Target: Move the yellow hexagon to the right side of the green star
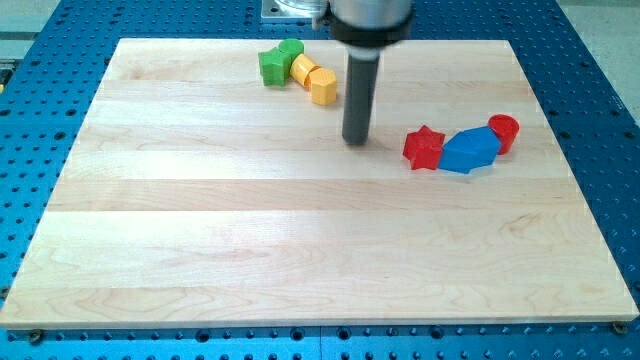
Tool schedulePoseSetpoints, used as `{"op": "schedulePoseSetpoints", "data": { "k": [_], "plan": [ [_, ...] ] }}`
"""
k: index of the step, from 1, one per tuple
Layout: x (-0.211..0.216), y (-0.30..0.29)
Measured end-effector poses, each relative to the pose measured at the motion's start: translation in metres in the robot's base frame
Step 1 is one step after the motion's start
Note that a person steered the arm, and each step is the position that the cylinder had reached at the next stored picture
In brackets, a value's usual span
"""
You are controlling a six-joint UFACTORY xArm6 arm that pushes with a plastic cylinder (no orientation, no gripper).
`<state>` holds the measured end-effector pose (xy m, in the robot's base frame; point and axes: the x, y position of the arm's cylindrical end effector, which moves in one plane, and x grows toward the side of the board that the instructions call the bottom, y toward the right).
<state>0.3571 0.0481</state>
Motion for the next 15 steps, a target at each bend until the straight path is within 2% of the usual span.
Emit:
{"op": "schedulePoseSetpoints", "data": {
  "k": [1, 2, 3, 4, 5, 6, 7, 8, 10, 12, 15],
  "plan": [
    [-0.053, 0.041],
    [-0.112, -0.005],
    [-0.128, -0.058],
    [-0.102, -0.085],
    [-0.078, -0.087],
    [-0.079, -0.085],
    [-0.091, -0.068],
    [-0.086, -0.034],
    [-0.029, -0.028],
    [-0.021, -0.088],
    [-0.017, -0.087]
  ]
}}
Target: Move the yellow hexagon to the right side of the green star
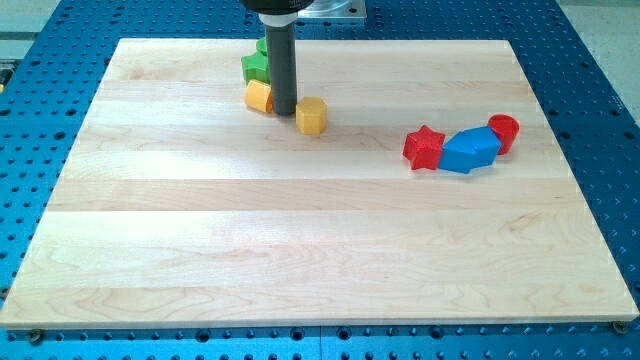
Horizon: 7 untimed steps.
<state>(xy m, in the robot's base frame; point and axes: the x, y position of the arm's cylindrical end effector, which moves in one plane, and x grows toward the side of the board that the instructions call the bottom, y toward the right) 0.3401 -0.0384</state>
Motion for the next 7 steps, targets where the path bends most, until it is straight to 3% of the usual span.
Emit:
{"op": "schedulePoseSetpoints", "data": {
  "k": [3, 4, 5, 6, 7],
  "plan": [
    [-0.006, 0.121],
    [0.037, 0.124],
    [0.053, 0.094],
    [0.044, 0.083],
    [0.006, 0.083]
  ]
}}
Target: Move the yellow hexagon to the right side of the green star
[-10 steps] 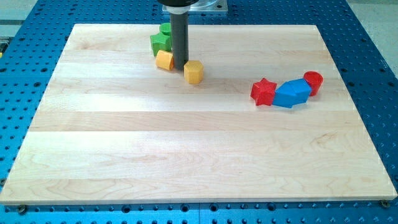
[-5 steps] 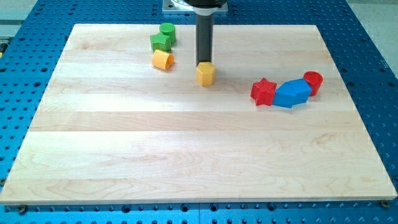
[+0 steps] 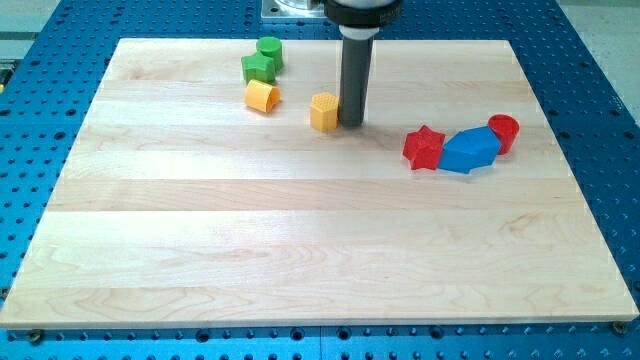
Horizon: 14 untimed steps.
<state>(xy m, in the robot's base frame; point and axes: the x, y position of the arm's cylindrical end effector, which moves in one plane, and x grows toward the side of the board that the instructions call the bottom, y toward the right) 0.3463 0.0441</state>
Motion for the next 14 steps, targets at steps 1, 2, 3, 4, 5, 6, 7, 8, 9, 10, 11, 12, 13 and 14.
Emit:
{"op": "schedulePoseSetpoints", "data": {
  "k": [1, 2, 3, 4, 5, 6, 7, 8, 9, 10, 11, 12, 13, 14],
  "plan": [
    [0.038, 0.023],
    [0.055, -0.015],
    [-0.014, -0.017],
    [-0.046, 0.000],
    [-0.003, -0.003],
    [-0.019, -0.037],
    [-0.060, -0.039],
    [-0.062, -0.039],
    [-0.041, -0.074],
    [-0.033, -0.095],
    [-0.011, -0.054],
    [0.012, -0.097],
    [-0.027, -0.069],
    [-0.037, -0.055]
  ]
}}
